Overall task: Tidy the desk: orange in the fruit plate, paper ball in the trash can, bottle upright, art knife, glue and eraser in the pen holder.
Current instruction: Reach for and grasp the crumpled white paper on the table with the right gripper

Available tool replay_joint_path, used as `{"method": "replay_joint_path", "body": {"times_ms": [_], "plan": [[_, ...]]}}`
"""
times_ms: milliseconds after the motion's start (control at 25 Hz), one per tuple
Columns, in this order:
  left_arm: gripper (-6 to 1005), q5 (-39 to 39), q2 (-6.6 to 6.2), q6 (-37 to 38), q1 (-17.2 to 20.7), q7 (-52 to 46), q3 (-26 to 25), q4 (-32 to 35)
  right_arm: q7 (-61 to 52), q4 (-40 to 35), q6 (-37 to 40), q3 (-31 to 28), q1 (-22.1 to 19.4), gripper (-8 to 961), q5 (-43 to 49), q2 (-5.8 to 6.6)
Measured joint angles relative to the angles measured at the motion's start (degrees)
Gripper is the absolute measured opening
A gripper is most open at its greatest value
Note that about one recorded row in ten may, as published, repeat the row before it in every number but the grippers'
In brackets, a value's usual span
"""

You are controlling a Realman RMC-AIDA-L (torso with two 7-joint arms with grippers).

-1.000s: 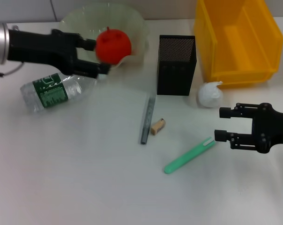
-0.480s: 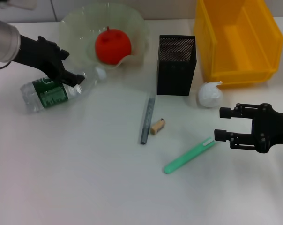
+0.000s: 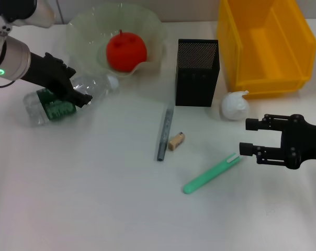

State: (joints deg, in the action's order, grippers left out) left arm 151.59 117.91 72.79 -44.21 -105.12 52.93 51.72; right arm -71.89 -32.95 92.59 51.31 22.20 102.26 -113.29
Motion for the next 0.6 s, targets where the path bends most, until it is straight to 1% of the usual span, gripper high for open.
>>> {"method": "replay_joint_path", "body": {"times_ms": [400,600], "plan": [[843,0.24,0.06,-0.31,-0.16,0.05,0.6,-1.09,0.0,0.29,-0.13,0.01,0.29,672,0.25,0.0],[843,-0.25,0.35,0.61,-0.17,0.11,0.67,-1.0,0.0,0.27,-0.14,0.01,0.3,671,0.29,0.0]]}}
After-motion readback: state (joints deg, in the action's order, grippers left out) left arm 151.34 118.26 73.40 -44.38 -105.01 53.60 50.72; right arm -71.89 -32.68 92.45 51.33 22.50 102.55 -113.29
